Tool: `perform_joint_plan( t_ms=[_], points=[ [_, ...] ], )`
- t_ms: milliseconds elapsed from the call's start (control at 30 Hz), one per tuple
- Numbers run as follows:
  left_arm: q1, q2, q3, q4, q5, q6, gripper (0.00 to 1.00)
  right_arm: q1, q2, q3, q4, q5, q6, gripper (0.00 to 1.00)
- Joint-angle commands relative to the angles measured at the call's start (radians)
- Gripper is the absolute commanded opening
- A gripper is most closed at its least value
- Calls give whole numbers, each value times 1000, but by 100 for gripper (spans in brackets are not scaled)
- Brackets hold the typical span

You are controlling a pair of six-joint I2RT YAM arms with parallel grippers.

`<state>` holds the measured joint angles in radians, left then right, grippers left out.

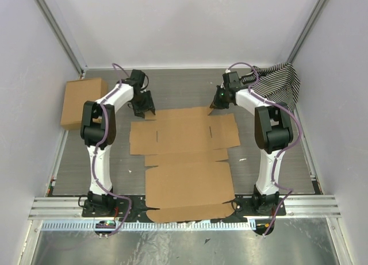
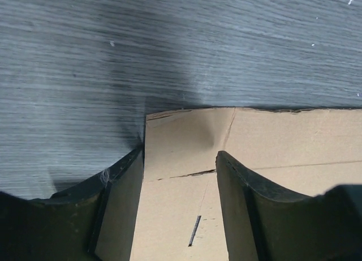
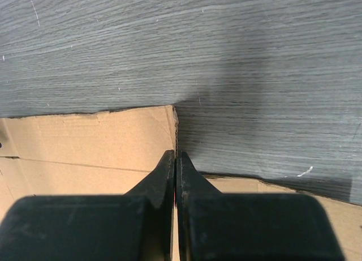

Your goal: Fold the paper box

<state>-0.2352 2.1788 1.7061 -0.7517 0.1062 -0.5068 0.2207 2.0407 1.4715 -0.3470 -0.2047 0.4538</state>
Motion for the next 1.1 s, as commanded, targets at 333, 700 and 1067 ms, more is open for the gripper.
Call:
perform_joint_plan(
  t_ms=[333, 700, 1067],
  points=[
    [-26, -17, 65, 45, 51, -6, 18, 5, -25, 52, 17, 7, 29, 2],
    [-111, 26, 185, 9, 63, -12, 22, 41, -8, 74, -3, -25, -32, 21],
    [-132, 129, 233, 10, 74, -21, 23, 60, 30, 122, -18, -48, -55, 37]
  ],
)
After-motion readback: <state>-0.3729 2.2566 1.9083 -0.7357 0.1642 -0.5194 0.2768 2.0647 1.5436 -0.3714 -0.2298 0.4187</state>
